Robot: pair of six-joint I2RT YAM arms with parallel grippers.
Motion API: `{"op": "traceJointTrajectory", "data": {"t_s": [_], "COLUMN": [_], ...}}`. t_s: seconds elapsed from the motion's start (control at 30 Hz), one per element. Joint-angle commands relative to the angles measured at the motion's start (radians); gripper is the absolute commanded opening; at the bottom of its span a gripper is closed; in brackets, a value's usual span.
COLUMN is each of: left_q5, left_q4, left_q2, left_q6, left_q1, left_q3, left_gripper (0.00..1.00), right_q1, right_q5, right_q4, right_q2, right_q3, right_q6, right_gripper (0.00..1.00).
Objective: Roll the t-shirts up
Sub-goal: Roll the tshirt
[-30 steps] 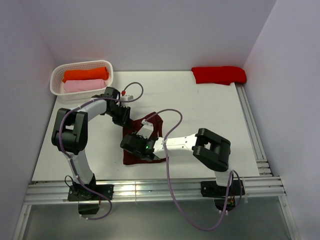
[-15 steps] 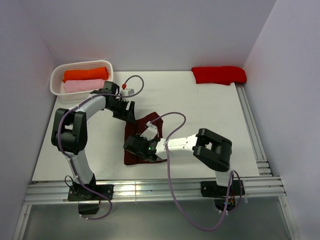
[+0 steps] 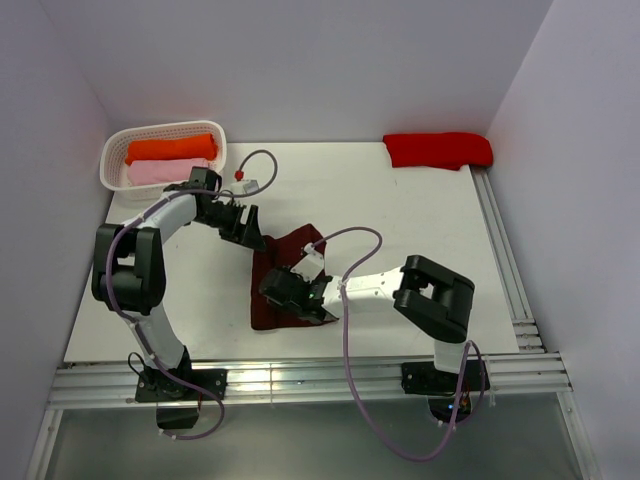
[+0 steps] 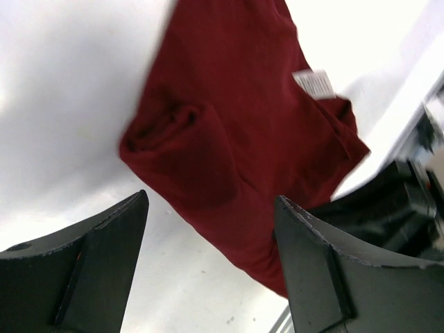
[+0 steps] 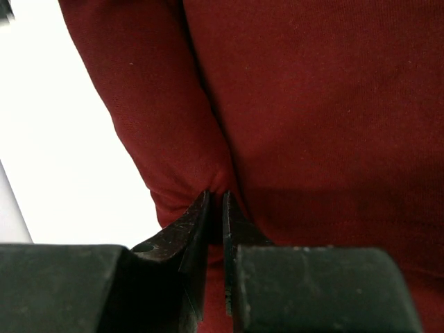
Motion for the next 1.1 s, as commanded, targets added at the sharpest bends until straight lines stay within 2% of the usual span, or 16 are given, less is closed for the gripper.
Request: {"op": "traceJointTrajectory", "data": {"t_s": [0.0, 0.47, 0.73, 0.87, 0.9, 1.0, 1.07], "left_q5": [0.105, 0.053, -0.09, -0.193, -0.244, -0.32, -0.349], "left_q4": [-0.041, 0.065, 0.177, 0.18, 0.175, 0.151, 0.136], "left_q2": [-0.019, 0.026, 0.027, 0.03, 0.032, 0.035, 0.033], "left_q6": [0.094, 0.071, -0.053, -0.099, -0.104, -0.104, -0.104], "left_q1": [0.006, 0.003, -0.047, -0.076, -0.083, -0.112, -0.131], "left_q3": [-0.031, -0.088, -0.097, -0.073, -0.061, -0.036, -0.03], "left_gripper": [0.78, 0.79, 0.74, 0.63, 0.55, 0.39, 0.32], "right_q1": [-0.019, -0.079, -0.093, -0.093, -0.094, -0.091, -0.084], "right_q5": [-0.032, -0.075, -0.089, -0.095, -0.095, -0.089, -0.069], "right_q4": [-0.134, -0.077, -0.059, -0.049, -0.049, -0.075, -0.103], "right_q2": [0.014, 0.028, 0.035, 0.044, 0.045, 0.048, 0.049], "right_q3": [-0.066, -0.12, -0.153, -0.169, -0.173, -0.166, -0.15], "right_q6": [-0.028, -0.039, -0.024, -0.016, -0.016, -0.022, -0.03], "right_gripper": [0.03, 0.01, 0.0, 0.0, 0.0, 0.0, 0.0]}}
